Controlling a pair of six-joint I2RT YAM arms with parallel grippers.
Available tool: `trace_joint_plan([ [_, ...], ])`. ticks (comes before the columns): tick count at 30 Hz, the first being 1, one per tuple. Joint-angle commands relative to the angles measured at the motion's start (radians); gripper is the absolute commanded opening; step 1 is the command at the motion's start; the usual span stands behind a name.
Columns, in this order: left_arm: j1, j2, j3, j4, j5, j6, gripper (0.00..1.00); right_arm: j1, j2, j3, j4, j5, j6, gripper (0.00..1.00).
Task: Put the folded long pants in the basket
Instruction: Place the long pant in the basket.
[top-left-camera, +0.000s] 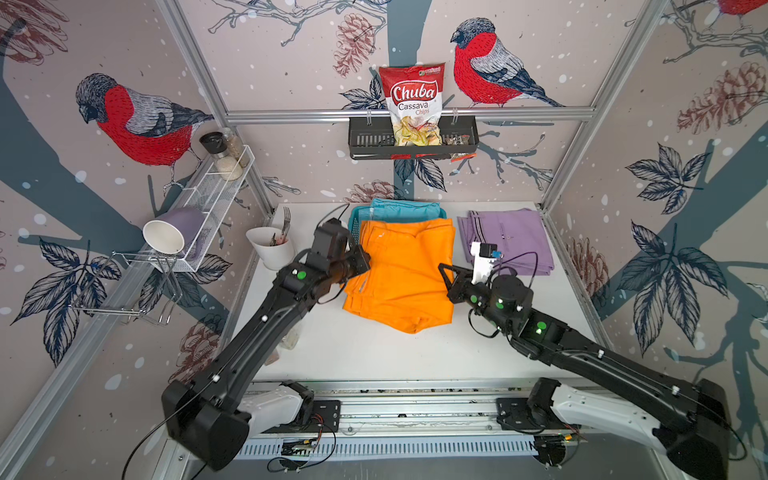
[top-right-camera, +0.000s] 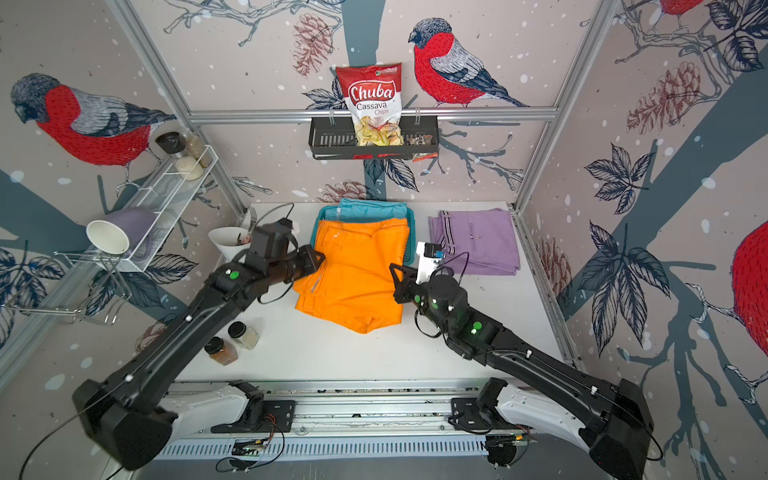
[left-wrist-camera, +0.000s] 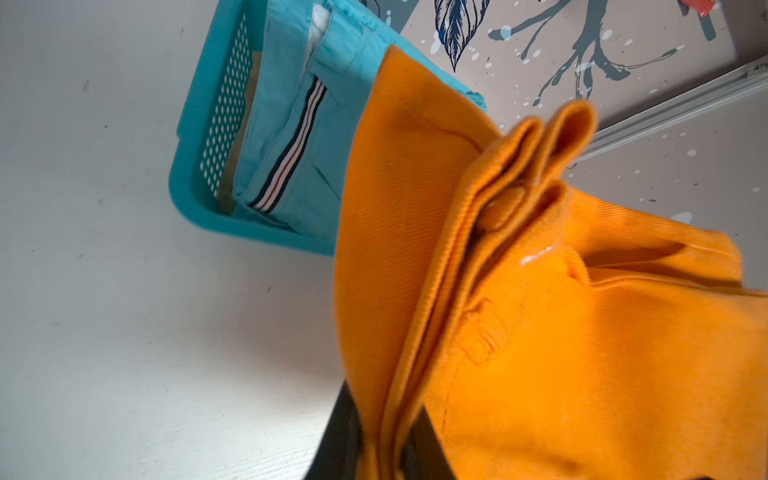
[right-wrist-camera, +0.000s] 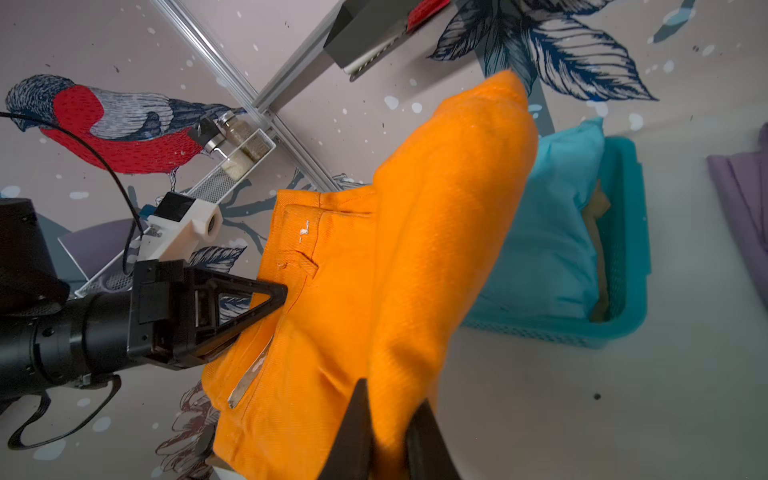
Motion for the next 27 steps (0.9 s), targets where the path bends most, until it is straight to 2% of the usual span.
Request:
trace_joint_plan([
  [1, 0.059, 0.184, 0.255, -0.098, 0.075, 0.086, 0.0, -0.122, 0.05, 0.077, -0.043, -0.151, -0.025, 0.0],
  [4, 0.096, 0.399, 0.522, -0.209, 0.128, 0.128, 0.0, -0.244, 0.155, 0.186, -0.068, -0.256, -0.04, 0.0],
  [6, 0.112, 0.538, 0.698, -0.29, 0.118, 0.148, 0.0, -0.303, 0.239, 0.266, -0.089, -0.307, -0.056, 0.0],
  [9, 0.139, 0.738, 0.952, -0.425, 0.111, 0.178, 0.0, -0.371, 0.373, 0.35, -0.09, -0.346, -0.065, 0.0],
  [12, 0.174, 0.907, 1.135, -0.5, 0.102, 0.197, 0.0, -0.424, 0.505, 0.416, -0.083, -0.373, -0.083, 0.0],
  [16, 0.24, 1.032, 1.162, -0.457, 0.193, 0.212, 0.0, -0.485, 0.705, 0.514, -0.077, -0.44, -0.095, 0.0],
  [21, 0.291, 1.08, 1.045, -0.349, 0.226, 0.191, 0.0, -0.504, 0.979, 0.657, -0.069, -0.506, -0.115, 0.0],
  [23, 0.293, 1.092, 1.033, -0.33, 0.245, 0.191, 0.0, -0.502, 1.038, 0.687, -0.07, -0.512, -0.109, 0.0],
  [27, 0.294, 1.098, 1.03, -0.314, 0.217, 0.211, 0.0, -0.501, 1.058, 0.691, -0.051, -0.502, -0.105, 0.0],
])
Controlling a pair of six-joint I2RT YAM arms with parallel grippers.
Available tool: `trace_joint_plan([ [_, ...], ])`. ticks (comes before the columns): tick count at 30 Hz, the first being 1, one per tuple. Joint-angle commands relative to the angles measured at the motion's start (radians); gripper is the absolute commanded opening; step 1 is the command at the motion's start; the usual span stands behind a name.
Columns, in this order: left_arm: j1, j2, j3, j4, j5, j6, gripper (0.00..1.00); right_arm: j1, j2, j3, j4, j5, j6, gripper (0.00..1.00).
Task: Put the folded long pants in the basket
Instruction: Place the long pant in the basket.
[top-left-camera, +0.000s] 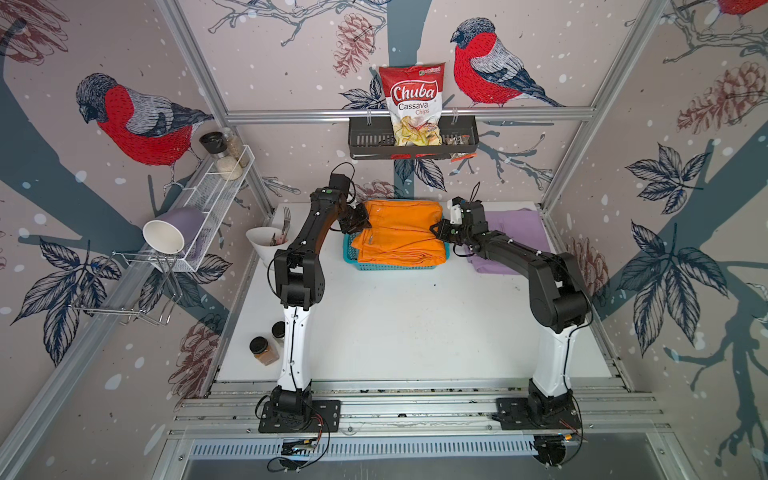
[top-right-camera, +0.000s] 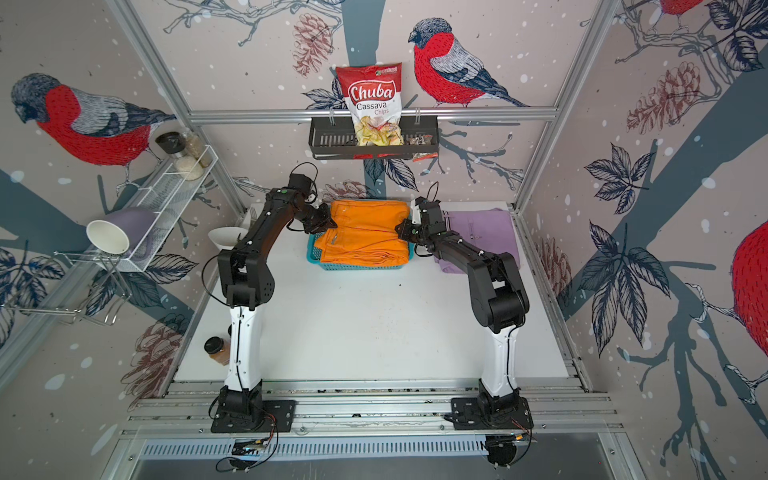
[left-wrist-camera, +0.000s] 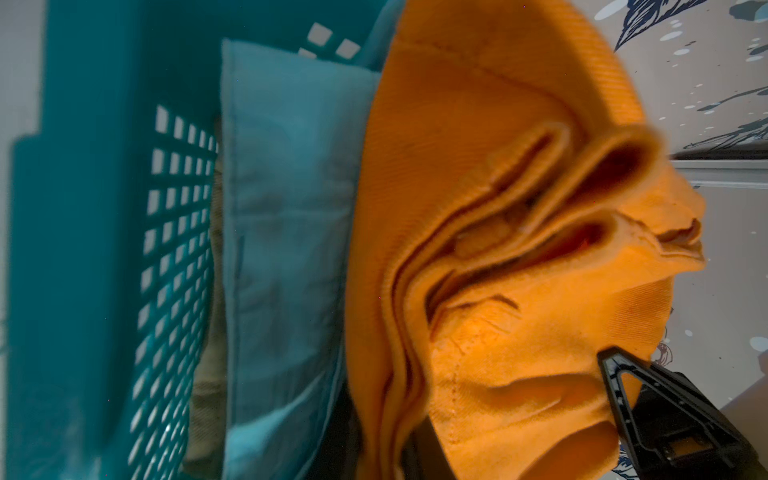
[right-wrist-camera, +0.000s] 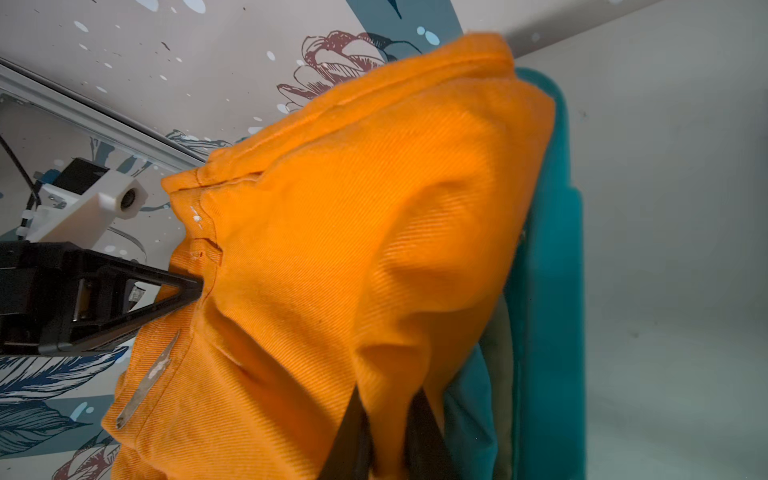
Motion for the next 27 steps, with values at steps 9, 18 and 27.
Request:
trace_joint_plan([
  [9, 0.02, -0.018, -0.015, 0.049, -0.166, 0.026, 0.0, 0.0, 0.016, 0.031, 0.009, 0.078, -0.043, 0.0],
  [18, 0.016, -0.153, -0.102, 0.068, -0.185, -0.023, 0.84, 0.001, -0.077, 0.033, 0.009, 0.115, -0.032, 0.65],
  [27, 0.014, -0.524, -0.47, 0.258, 0.022, -0.031, 0.96, -0.027, -0.518, -0.387, 0.129, 0.294, 0.132, 1.0],
])
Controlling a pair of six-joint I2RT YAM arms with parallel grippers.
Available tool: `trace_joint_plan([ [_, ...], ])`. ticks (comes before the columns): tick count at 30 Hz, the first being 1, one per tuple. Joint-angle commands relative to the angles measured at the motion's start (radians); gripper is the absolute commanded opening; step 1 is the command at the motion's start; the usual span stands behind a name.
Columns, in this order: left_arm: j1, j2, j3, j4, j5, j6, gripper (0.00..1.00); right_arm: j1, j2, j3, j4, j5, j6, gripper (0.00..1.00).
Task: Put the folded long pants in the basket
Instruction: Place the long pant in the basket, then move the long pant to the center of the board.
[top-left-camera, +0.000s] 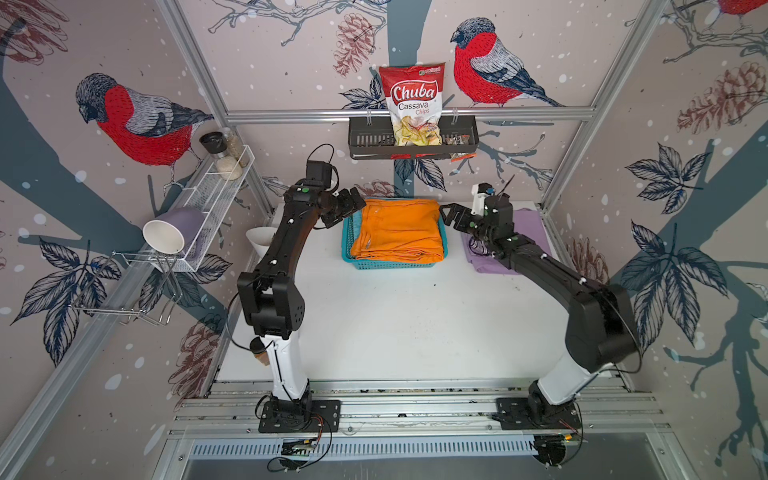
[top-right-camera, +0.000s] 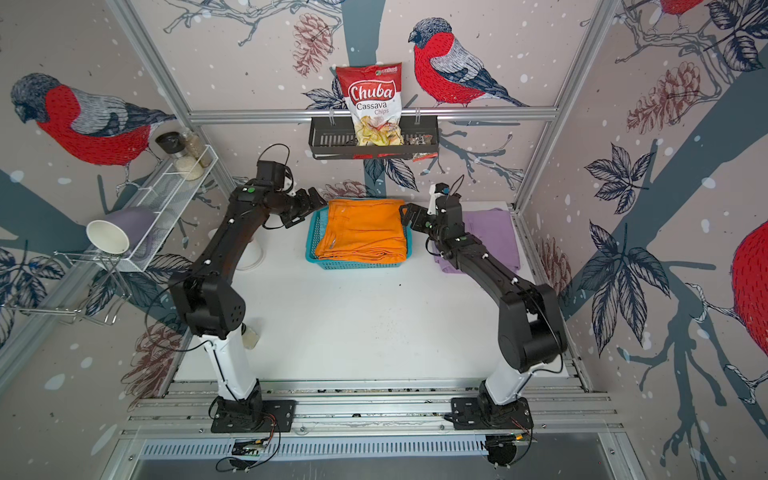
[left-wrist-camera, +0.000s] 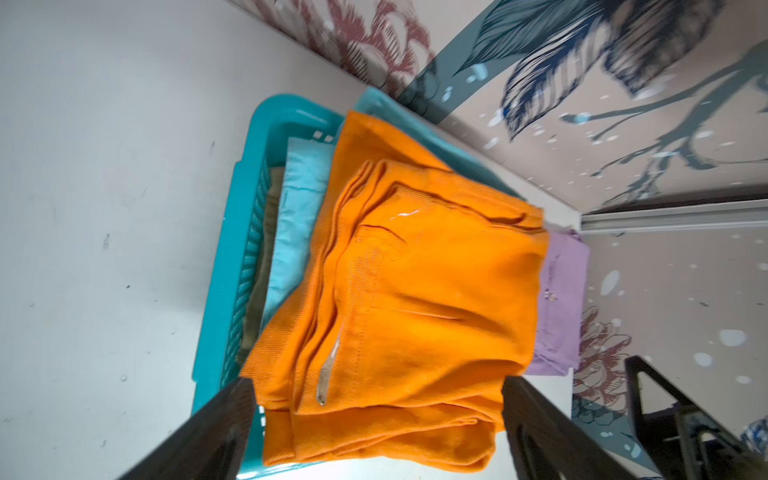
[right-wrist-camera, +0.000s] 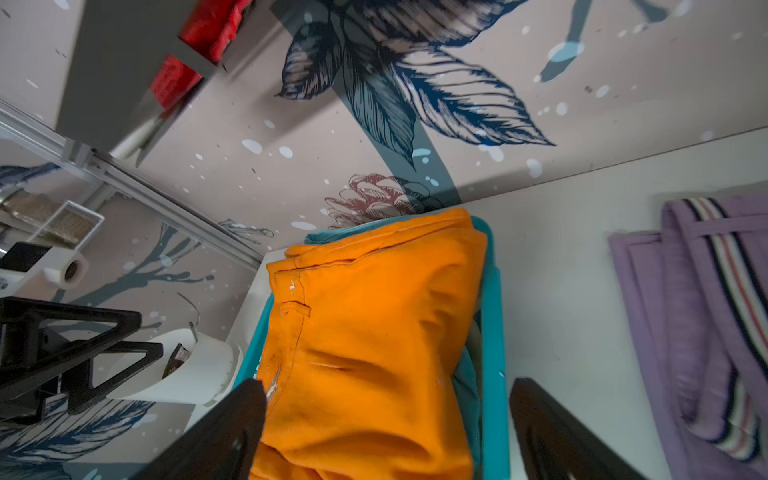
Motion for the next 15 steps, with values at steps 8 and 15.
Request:
trace_joint_plan([
  [8, -0.075, -0.23, -0.442, 0.271, 0.231, 0.125, 0.96, -0.099, -0.247, -0.523, 0.142, 0.144, 0.384, 1.0],
  [15, -0.222, -0.328, -0.406, 0.233, 0.101, 0.223, 0.96, -0.125, -0.219, -0.744, 0.358, 0.248, 0.49, 1.0],
])
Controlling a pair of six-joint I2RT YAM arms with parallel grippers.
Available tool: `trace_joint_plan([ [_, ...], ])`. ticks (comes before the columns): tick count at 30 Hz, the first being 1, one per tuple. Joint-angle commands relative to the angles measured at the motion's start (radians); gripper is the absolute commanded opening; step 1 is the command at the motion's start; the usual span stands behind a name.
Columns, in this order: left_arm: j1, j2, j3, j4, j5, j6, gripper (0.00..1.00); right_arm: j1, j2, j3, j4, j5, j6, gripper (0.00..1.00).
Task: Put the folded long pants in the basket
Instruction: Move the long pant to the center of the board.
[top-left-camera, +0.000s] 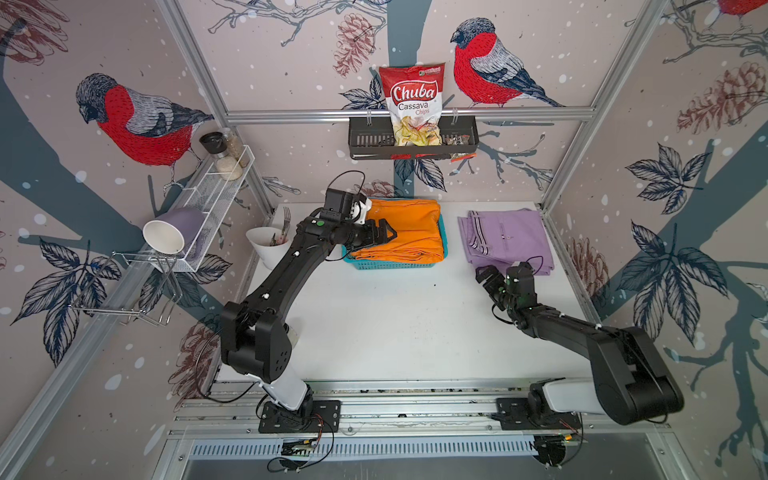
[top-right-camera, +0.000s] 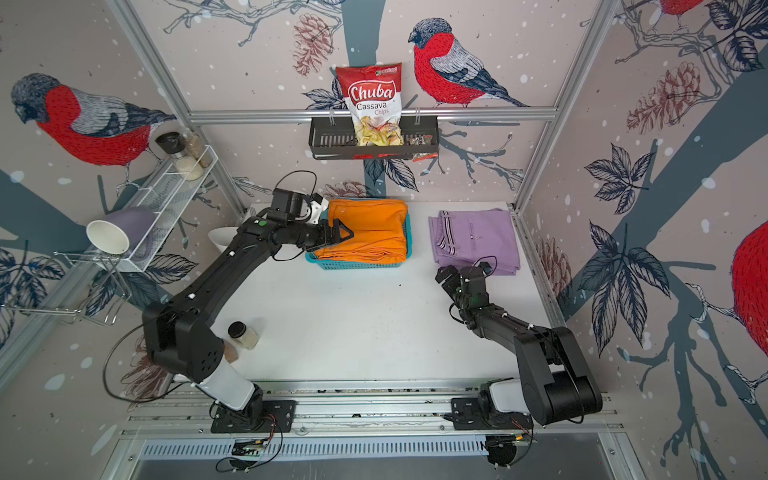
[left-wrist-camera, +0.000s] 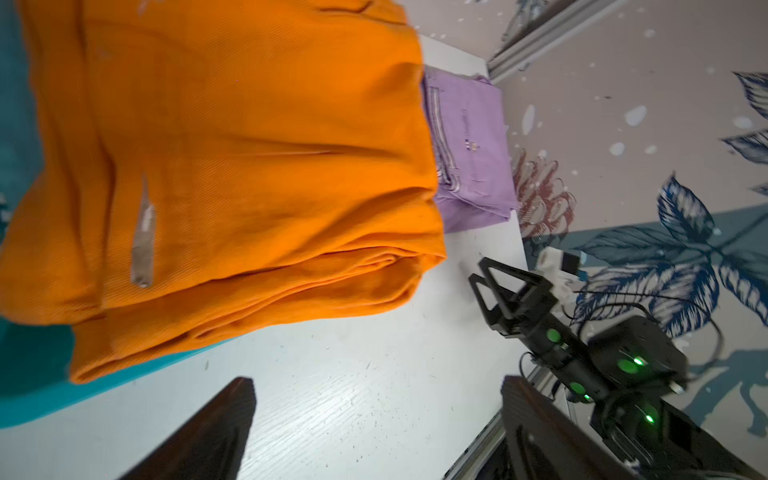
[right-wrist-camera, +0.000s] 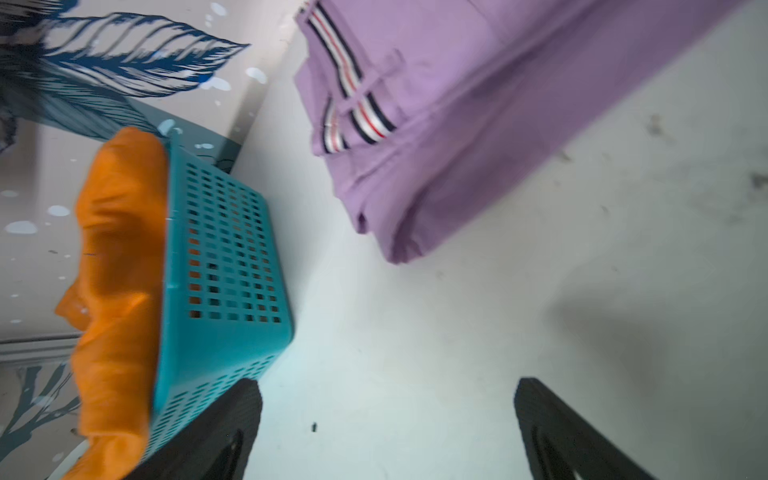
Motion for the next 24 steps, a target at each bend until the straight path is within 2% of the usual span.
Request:
trace_joint_plan([
  [1, -0.035, -0.026, 0.005, 0.039, -0.075, 0.063, 0.96, -0.012, 0.023, 0.015, 0.092, 0.104, 0.058, 1.0],
  [8, -0.039, -0.014, 0.03, 0.009, -0.044, 0.063, 0.96, -0.056, 0.17, 0.034, 0.146, 0.161, 0.039, 1.0],
  [14, -0.04, -0.005, 0.029, 0.009, -0.044, 0.065, 0.96, -0.152, 0.41, 0.152, 0.216, 0.005, 0.059, 1.0],
  [22, -0.039, 0.009, 0.028, 0.011, -0.013, 0.062, 0.96, -0.14, 0.529, 0.357, 0.059, 0.063, 0.03, 1.0],
  [24, -0.039, 0.009, 0.027, 0.014, -0.012, 0.06, 0.96, -0.141, 0.556, 0.406, 0.024, 0.047, 0.025, 0.95],
])
